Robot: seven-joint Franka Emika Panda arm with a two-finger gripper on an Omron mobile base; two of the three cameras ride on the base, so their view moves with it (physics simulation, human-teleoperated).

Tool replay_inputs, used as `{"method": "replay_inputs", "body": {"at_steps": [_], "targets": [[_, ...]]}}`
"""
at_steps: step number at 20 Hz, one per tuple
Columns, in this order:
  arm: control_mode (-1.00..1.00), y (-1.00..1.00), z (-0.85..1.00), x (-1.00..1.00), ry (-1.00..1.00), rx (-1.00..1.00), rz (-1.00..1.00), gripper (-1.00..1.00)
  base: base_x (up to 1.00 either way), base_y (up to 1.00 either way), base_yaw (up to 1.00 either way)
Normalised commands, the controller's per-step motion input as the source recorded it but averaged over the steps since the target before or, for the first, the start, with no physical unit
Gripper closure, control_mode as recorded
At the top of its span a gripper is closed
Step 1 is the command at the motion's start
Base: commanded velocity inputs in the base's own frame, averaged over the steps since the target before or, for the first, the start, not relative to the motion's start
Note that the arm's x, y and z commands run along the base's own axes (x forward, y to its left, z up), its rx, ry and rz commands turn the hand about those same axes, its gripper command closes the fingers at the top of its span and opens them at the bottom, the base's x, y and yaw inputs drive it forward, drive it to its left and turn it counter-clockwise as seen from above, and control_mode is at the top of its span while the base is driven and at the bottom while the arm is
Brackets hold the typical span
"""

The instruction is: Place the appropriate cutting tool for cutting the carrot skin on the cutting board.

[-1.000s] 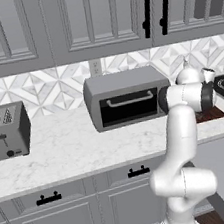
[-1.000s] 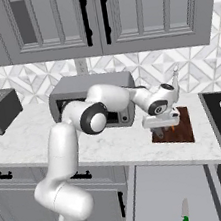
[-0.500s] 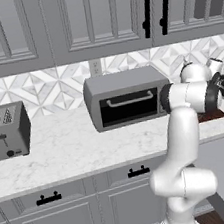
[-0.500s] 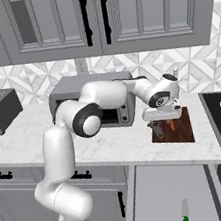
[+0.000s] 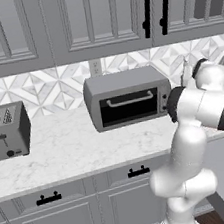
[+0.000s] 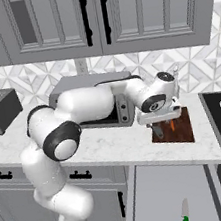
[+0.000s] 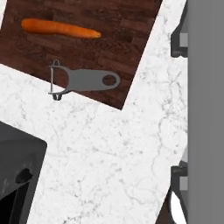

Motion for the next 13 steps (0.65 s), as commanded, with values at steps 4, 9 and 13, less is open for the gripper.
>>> {"method": "replay_inputs", "body": {"at_steps": [4, 9, 13], "targets": [[-1.0, 0.76, 0.11, -1.0, -0.13, -0.16, -0.09, -1.0, 0.0, 0.0, 0.0], [-1.0, 1.0, 0.03, -0.99, -0.02, -0.09, -0.17, -1.0, 0.0, 0.0, 0.0], [-1.0, 1.0, 0.22, -0.95, 0.0, 0.0, -0.22, -1.0, 0.0, 0.0, 0.0]]}}
